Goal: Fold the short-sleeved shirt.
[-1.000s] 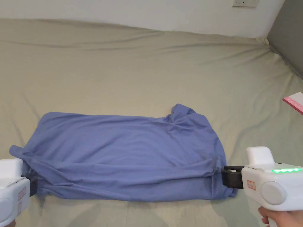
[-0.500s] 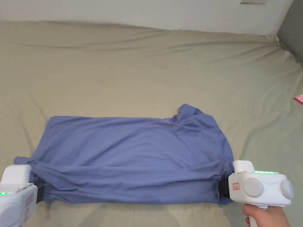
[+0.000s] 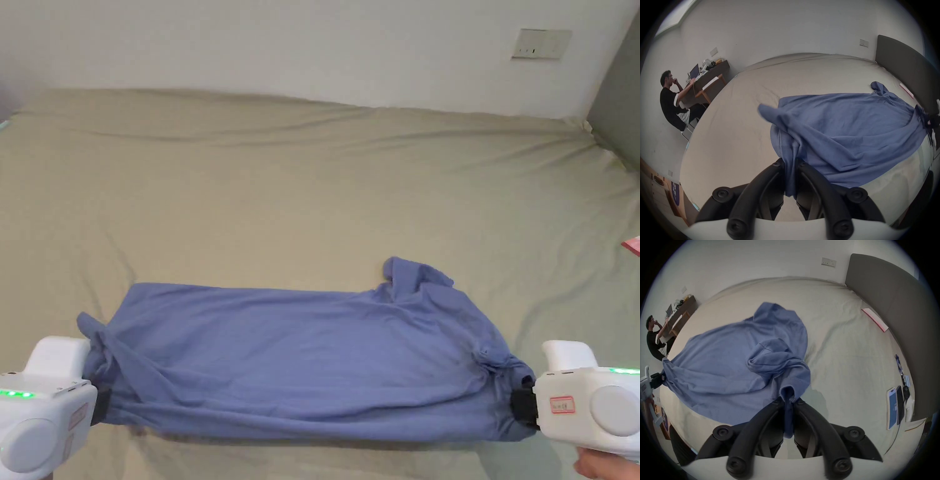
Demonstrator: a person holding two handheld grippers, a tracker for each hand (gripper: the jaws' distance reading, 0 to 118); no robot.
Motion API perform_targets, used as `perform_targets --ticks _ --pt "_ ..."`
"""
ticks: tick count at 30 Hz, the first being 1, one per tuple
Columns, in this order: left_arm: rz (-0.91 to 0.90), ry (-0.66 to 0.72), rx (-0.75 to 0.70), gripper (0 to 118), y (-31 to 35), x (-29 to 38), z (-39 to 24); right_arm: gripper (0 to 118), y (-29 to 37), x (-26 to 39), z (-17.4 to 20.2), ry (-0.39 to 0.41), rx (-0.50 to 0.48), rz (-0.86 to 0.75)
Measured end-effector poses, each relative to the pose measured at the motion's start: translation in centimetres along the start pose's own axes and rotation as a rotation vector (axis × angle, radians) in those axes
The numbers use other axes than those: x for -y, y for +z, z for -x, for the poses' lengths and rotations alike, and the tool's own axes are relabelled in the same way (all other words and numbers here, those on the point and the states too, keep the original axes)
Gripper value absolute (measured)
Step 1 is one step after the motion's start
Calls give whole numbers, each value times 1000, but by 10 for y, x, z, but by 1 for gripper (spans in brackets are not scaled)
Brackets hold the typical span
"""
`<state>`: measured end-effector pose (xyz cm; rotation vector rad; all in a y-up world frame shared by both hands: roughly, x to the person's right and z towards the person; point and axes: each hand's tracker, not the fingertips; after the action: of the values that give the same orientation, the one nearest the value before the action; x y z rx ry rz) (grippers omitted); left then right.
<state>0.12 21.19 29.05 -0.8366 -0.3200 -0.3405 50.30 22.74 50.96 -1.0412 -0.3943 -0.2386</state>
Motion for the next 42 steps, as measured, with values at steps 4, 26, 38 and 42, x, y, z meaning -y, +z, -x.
perform_targets --ticks 4,26,38,42 --pt "41 -27 19 10 25 24 5 13 31 29 -10 -46 -23 42" --pt "243 3 8 116 3 116 6 102 -12 118 -7 -50 124 104" --pt "-552 225 130 112 143 -12 -1 102 161 24 67 166 128 -652" --pt "-696 197 75 71 177 -34 -26 97 192 16 103 235 157 -794"
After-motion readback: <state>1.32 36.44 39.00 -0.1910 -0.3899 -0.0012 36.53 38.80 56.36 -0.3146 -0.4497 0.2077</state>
